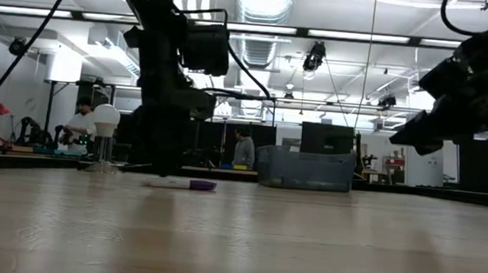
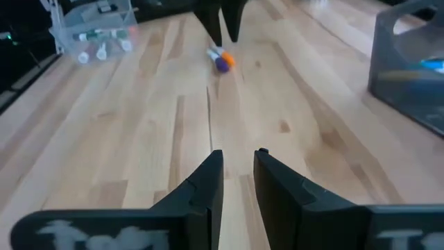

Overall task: Pick & Place Markers
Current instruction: Put the small orange highlighter pen into the black bin

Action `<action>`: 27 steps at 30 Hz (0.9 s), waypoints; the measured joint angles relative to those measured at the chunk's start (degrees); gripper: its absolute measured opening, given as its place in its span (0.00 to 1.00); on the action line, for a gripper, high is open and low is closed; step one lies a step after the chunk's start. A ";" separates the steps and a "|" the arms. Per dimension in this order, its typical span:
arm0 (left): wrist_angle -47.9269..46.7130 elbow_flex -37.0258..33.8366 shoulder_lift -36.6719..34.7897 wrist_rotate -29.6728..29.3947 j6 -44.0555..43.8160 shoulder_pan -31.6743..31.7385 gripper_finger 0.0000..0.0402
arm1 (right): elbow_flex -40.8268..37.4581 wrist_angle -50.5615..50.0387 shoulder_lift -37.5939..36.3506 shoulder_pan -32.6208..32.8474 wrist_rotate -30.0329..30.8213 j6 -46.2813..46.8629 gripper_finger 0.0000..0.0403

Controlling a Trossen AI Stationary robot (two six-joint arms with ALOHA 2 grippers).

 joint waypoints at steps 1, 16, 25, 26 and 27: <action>0.27 0.00 0.00 0.00 0.35 0.02 0.38 | 0.00 -0.44 -0.02 0.00 0.00 -0.02 0.18; 4.18 -3.43 -0.16 -1.11 2.35 -0.69 0.36 | 0.00 -0.99 -0.02 0.00 -0.02 -0.01 0.22; 7.45 -6.29 -0.28 -3.35 2.09 -0.46 0.17 | 0.00 -1.05 -0.02 0.00 -0.06 -0.02 0.18; 7.59 -6.36 -0.29 -3.43 1.30 -0.19 0.14 | 0.00 -1.05 -0.02 0.00 -0.06 -0.01 0.18; 7.67 -6.34 -0.29 -3.53 0.05 0.10 0.11 | 0.00 -1.05 -0.02 0.00 -0.07 -0.02 0.17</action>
